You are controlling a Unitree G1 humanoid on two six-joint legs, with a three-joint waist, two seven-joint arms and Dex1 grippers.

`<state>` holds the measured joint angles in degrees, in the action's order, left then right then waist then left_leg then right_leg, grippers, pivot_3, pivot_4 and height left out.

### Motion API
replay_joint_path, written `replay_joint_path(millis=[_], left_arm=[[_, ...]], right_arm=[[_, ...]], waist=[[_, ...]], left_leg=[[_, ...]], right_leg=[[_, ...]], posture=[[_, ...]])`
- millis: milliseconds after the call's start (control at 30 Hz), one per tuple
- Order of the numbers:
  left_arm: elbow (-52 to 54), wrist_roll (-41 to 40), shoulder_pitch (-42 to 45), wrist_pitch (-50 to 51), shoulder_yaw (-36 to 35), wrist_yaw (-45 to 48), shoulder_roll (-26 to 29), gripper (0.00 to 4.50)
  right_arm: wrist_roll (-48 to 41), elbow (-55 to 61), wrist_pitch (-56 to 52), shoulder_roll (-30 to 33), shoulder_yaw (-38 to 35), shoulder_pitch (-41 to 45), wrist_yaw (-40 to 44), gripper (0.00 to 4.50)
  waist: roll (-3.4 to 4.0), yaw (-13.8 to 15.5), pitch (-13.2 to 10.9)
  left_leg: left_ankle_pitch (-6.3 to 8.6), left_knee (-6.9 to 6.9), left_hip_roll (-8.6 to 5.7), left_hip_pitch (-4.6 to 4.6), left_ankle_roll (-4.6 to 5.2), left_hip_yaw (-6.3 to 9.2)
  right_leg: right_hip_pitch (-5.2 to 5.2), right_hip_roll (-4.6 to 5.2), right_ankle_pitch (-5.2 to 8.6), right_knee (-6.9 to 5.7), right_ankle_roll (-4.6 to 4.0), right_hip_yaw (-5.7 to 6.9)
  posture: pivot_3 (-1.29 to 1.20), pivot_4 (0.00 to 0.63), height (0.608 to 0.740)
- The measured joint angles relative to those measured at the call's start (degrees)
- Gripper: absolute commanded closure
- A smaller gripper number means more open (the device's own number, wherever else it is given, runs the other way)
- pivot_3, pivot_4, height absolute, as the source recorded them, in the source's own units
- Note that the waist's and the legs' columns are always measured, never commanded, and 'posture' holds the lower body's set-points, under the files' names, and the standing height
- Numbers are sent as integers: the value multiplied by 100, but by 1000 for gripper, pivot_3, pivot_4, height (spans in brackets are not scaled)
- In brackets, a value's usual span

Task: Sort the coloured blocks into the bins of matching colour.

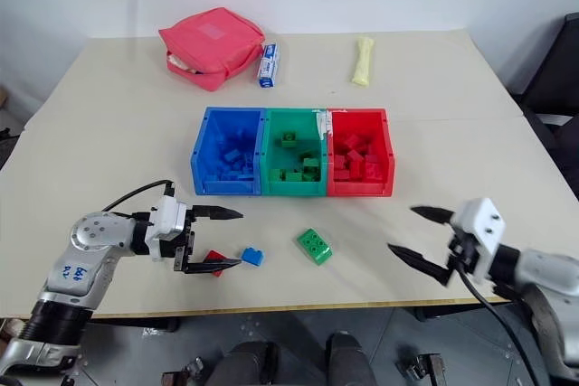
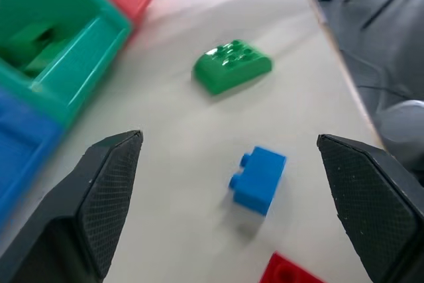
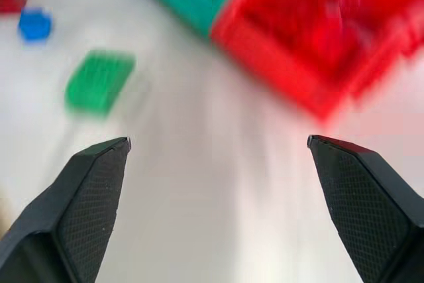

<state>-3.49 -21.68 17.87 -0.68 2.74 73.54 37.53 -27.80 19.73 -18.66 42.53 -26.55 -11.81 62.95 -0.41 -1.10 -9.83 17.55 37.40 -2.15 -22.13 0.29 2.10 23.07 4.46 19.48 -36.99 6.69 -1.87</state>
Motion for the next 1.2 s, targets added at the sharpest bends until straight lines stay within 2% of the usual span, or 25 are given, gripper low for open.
replay_joint_path(millis=[167,233,300,400,500,700,800,1033,1200], left_arm=[[-393,-55,397,-208,10,296,-121,0],[-439,-53,403,-247,6,337,-123,0],[-446,-52,356,-269,-11,354,-114,0],[-387,-52,196,-263,-71,325,-95,0],[-254,-55,-83,-204,-169,215,-54,0],[168,-83,-504,-25,-428,-9,152,0],[413,-139,-613,116,-496,-117,168,0],[840,-264,-791,368,-513,-288,169,0],[993,-304,-893,464,-627,-624,89,0]], right_arm=[[-165,510,-328,290,88,-305,16,21],[-156,1043,-848,742,609,-201,-108,21],[-224,1505,-1521,860,1175,243,-460,21],[-467,1809,-2836,588,1937,1315,-1387,21],[-557,1796,-3832,11,2646,2200,-2151,21],[-235,1466,-4527,-315,3813,2893,-2818,21],[-76,1347,-4594,-497,4006,3091,-3028,594],[223,1200,-4385,-472,4114,3166,-3147,3035],[291,827,-3859,-372,3978,3257,-2811,3044]], waist=[[1,-41,1],[1,-50,0],[0,-42,0],[-1,-24,0],[-2,-6,0],[-2,98,1],[-12,94,7],[-12,87,7],[-12,90,6]], left_leg=[[0,-3,3,15,0,3],[-3,-3,6,15,-6,7],[-4,0,6,11,-11,16],[-5,8,3,4,-15,26],[-5,3,1,-8,-17,33],[-5,12,-6,-36,-16,31],[-6,19,-4,-27,-15,33],[-7,10,-4,-21,-14,33],[-6,12,-5,-25,-12,31]], right_leg=[[-14,0,0,-1,0,0],[-13,-1,0,0,0,2],[-13,0,0,2,0,6],[-11,5,0,5,0,10],[2,7,0,7,-1,13],[33,13,0,1,0,11],[18,11,0,0,-1,13],[18,10,0,-4,-1,12],[19,10,0,-2,0,13]], posture=[[0,150,740],[0,150,740],[0,150,740],[0,150,740],[0,150,740],[0,150,740],[0,150,740],[0,150,740],[0,150,740]])
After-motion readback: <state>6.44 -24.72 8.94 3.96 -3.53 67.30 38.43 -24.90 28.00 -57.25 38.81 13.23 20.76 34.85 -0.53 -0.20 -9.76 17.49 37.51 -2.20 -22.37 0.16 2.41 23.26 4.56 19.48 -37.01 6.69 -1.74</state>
